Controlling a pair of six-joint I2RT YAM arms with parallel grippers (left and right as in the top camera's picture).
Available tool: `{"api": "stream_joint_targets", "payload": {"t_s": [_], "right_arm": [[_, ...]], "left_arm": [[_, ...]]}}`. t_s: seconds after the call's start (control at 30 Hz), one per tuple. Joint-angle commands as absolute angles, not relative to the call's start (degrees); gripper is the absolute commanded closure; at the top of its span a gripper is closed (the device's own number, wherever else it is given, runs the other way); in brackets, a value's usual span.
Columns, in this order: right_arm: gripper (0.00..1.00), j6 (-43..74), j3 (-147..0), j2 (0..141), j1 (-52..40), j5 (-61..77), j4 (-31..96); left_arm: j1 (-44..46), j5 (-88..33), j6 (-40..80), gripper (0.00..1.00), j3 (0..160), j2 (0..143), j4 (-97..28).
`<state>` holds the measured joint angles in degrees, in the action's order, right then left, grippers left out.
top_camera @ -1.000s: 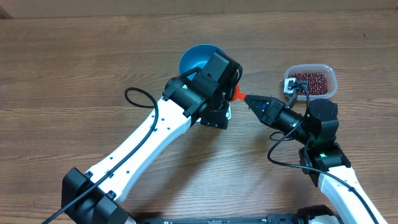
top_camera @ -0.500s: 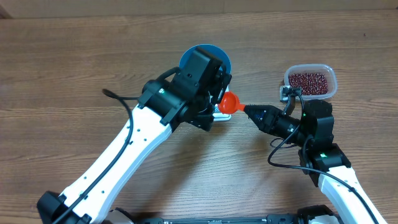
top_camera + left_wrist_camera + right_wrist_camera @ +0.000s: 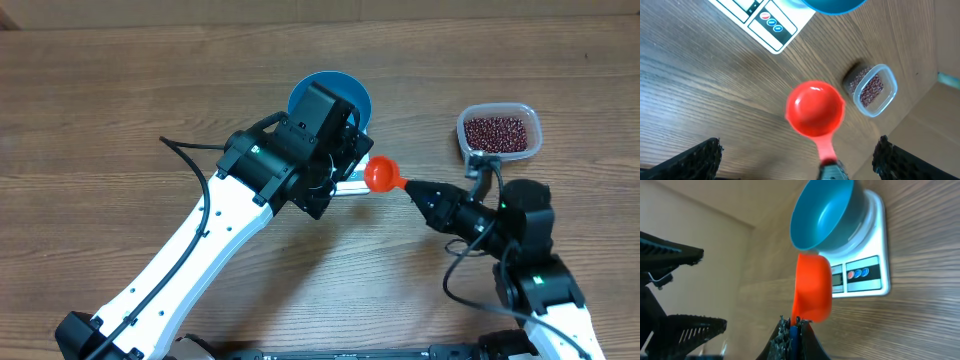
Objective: Scoop item into bowl and weigh 150g on scale
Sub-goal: 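Pull the red scoop rightward away from the scale with the right gripper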
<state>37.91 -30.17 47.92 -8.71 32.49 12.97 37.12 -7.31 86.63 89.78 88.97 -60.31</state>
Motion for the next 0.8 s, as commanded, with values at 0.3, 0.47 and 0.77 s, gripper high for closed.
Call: {"api": "stream_joint_targets", "payload": {"t_s": [0.3, 0.47, 0.77], "right_arm": [[0.96, 32.93, -31.59, 38.3, -8.88, 18.46, 21.89], [0.96, 32.64, -31.59, 38.24, -8.88, 18.39, 22.0], [0.96, 32.18, -31.79, 38.24, -8.88, 18.17, 23.0]], "left_arm": [[37.1, -3.05, 70.15, 0.0, 90.76, 88.38, -60.9], [37.1, 0.64, 64.53, 0.0, 90.76, 88.38, -61.52], [37.15, 0.6, 51.18, 0.0, 90.76, 88.38, -64.38]]}}
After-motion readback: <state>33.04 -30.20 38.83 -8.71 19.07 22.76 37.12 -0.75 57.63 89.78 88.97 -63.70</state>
